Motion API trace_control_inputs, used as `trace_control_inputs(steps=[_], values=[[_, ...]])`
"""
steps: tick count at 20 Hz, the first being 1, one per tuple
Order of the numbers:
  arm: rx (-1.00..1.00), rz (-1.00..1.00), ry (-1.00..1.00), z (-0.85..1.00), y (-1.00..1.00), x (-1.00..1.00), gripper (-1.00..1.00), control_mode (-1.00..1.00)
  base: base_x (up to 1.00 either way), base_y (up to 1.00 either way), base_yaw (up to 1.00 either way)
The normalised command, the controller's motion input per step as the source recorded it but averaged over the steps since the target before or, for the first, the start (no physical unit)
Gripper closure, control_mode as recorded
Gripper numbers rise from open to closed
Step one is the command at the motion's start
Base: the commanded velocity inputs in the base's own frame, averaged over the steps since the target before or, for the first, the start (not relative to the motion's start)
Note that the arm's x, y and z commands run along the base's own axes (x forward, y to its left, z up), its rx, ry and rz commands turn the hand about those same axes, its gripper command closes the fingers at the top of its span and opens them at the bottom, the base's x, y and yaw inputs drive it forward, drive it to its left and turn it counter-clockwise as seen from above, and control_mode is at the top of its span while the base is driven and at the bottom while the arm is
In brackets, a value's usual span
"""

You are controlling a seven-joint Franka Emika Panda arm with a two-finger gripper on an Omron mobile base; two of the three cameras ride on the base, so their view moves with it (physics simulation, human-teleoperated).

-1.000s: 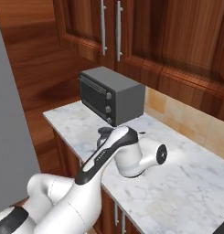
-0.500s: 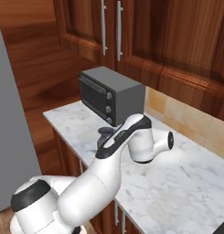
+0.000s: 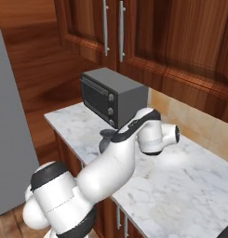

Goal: Move the mushroom and chicken breast from the top shelf to the second highest shelf to make space. Then, place the pitcher from the counter on the cleared top shelf.

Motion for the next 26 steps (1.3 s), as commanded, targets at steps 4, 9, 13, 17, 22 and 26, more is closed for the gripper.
trace_control_inputs(steps=[4,9,13,17,22,26], values=[[-0.01,0.01,0.0,-0.32,0.07,0.19,-1.0,-1.0,0.0,0.0,0.0],[-0.09,0.01,0.0,-0.47,0.15,0.06,-1.0,-1.0,0.0,0.0,0.0],[-0.02,0.04,0.0,-0.23,0.11,0.11,-1.0,-1.0,0.0,0.0,0.0],[0.0,0.05,0.0,-0.02,0.02,0.26,-1.0,-1.0,0.0,0.0,0.0],[0.0,0.03,0.0,0.0,0.0,0.37,-1.0,-1.0,0.0,0.0,0.0],[0.0,0.05,0.0,-0.05,0.0,0.28,-1.0,-1.0,0.0,0.0,0.0]])
